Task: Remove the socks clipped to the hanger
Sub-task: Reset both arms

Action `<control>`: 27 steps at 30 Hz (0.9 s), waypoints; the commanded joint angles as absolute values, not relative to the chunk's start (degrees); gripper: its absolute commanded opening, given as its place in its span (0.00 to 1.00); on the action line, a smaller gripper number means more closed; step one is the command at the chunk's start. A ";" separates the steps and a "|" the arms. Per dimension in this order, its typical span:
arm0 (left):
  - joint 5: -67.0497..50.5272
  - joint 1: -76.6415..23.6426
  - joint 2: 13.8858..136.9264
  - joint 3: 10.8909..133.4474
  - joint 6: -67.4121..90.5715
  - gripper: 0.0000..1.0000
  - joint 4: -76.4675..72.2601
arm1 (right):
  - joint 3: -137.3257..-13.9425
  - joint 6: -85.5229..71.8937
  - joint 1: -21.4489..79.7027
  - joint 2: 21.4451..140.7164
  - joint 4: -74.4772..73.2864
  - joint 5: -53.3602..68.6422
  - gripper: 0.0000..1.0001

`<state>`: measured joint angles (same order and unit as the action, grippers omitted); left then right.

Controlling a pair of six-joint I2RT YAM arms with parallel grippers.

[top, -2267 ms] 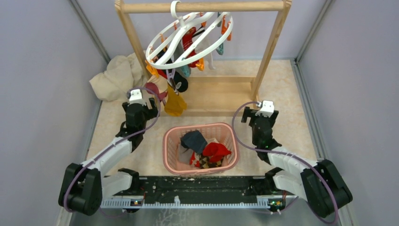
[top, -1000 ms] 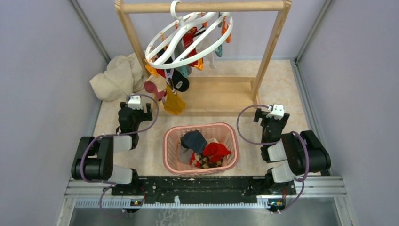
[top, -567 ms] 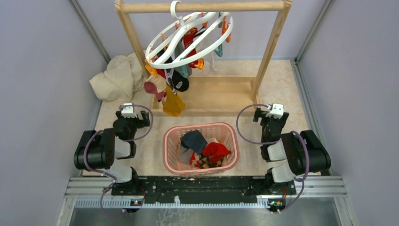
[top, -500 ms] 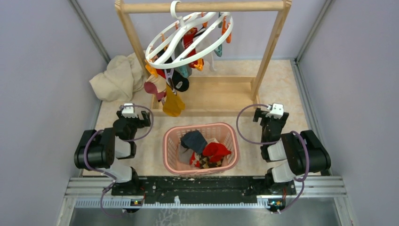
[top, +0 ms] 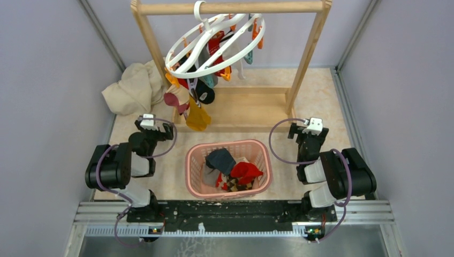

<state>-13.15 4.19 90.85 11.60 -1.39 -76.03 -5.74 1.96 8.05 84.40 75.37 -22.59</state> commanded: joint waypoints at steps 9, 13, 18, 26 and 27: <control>-13.40 3.30 90.79 12.83 -2.57 0.99 -74.39 | -7.56 1.89 7.74 84.46 77.52 -21.97 0.99; -13.19 3.19 90.79 12.94 -2.57 0.99 -74.18 | -7.55 1.85 7.75 84.46 77.52 -21.97 0.98; -13.07 3.12 90.79 13.00 -2.64 0.99 -74.18 | -7.64 1.85 7.81 84.46 77.28 -21.89 0.98; -13.00 3.00 90.80 13.30 -2.83 0.99 -73.60 | -7.74 1.85 7.78 84.36 77.07 -21.82 0.98; -13.00 2.92 90.78 13.35 -2.87 0.99 -73.49 | -7.74 1.85 7.80 84.41 77.02 -21.80 0.99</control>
